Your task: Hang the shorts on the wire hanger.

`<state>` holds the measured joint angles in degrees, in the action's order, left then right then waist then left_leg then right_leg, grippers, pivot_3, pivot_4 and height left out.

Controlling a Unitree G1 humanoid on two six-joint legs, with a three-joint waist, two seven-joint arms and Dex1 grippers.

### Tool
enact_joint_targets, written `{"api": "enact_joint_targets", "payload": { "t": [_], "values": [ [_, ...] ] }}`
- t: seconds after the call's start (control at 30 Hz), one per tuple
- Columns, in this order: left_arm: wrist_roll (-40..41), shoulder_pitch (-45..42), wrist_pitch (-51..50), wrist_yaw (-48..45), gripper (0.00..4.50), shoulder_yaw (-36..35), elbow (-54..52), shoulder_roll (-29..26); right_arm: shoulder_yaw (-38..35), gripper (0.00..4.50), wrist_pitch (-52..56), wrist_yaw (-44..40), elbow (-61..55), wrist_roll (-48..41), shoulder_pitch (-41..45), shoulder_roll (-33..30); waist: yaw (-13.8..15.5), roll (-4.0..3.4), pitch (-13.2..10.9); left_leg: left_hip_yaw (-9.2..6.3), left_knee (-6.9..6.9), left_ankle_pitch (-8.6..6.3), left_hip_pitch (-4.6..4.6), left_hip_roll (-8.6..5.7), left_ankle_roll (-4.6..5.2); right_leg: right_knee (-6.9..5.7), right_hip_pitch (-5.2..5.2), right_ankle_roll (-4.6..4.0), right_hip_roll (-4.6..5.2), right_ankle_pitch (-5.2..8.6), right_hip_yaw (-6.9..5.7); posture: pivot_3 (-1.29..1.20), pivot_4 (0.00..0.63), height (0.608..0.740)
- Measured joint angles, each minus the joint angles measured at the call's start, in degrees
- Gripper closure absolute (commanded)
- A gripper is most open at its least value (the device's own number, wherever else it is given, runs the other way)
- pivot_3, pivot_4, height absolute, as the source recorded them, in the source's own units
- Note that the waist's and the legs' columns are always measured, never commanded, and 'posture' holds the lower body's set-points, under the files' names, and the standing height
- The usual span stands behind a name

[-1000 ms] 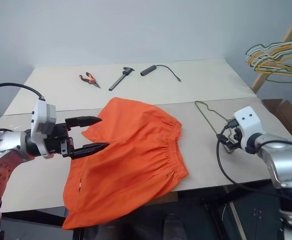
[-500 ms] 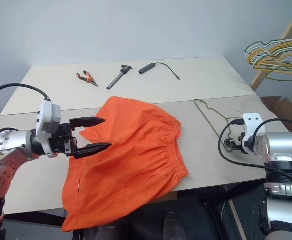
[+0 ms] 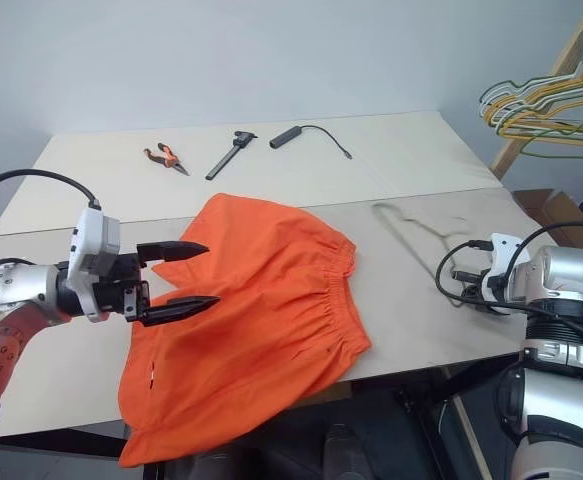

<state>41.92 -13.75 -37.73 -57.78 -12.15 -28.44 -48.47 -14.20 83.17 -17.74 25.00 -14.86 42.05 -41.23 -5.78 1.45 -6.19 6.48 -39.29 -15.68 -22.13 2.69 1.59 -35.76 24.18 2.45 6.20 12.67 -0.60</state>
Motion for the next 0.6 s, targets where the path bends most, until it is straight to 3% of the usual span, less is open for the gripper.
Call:
{"api": "enact_joint_targets", "payload": {
  "t": [0.23,0.6],
  "values": [
    [0.26,-0.52,-0.01,0.05,0.0,0.15,-0.09,-0.52,-2.98,4.49,5.04,0.83,-4.45,-0.01,0.02,1.63,0.06,-0.01,0.0,-0.01,0.0,0.0,-0.07,-0.01,0.0,0.01,0.05,0.01,0.0,0.0,-0.01,-0.15,0.096,0.74],
    [0.23,-3.4,-0.02,0.87,0.0,1.52,0.04,-0.53,-16.07,4.49,8.7,4.61,-16.97,0.17,3.76,6.37,-0.02,-0.04,0.02,-0.01,0.0,0.0,-0.11,-0.02,0.0,0.0,0.09,0.02,0.0,-0.01,-0.02,-0.16,0.082,0.74]
  ]
}}
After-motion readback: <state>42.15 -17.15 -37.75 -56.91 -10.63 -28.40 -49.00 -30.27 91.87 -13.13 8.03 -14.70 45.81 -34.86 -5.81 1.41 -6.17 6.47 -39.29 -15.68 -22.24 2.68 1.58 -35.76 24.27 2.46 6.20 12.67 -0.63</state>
